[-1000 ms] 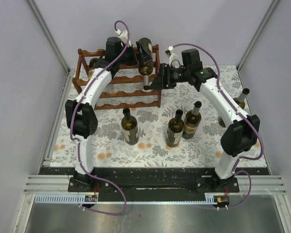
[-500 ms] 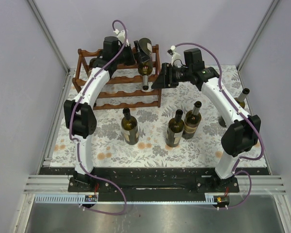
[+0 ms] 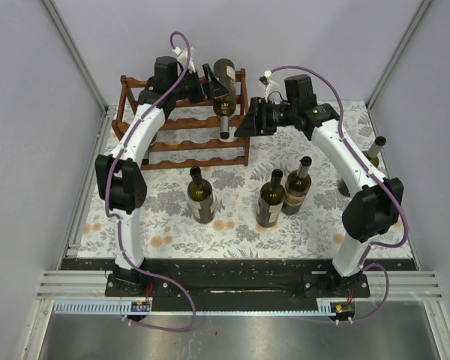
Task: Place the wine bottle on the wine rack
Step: Place the wine bottle in the wine rack, then pick up the wine bottle from the center of the board.
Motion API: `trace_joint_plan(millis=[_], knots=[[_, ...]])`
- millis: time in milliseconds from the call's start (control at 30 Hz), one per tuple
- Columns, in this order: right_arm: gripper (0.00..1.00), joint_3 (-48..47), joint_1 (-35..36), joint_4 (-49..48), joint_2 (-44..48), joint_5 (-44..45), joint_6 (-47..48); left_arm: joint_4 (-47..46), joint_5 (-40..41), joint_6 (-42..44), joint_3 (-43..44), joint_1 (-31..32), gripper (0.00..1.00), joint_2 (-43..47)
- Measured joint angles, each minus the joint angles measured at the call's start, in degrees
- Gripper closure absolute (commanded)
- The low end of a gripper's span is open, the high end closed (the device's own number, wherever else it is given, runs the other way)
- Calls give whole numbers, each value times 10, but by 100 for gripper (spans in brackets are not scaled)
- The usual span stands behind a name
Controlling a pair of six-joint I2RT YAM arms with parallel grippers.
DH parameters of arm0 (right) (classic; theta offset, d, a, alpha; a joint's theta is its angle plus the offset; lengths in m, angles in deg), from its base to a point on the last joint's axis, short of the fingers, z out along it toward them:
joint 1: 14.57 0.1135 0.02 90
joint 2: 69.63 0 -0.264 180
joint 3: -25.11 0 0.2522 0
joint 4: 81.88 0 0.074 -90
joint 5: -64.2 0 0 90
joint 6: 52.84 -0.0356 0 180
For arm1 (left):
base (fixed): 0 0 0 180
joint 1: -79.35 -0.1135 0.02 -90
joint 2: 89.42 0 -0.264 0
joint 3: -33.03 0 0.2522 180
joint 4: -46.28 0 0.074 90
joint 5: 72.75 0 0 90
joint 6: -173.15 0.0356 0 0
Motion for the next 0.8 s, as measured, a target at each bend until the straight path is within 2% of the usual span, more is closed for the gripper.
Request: trace_joint_plan(millis=[567, 800], knots=[[31, -32, -10, 4, 0, 12, 11, 3, -38, -18, -21, -45, 1, 31], [29, -71, -31, 11, 0, 40, 22, -4, -80, -20, -30, -66, 1, 82]])
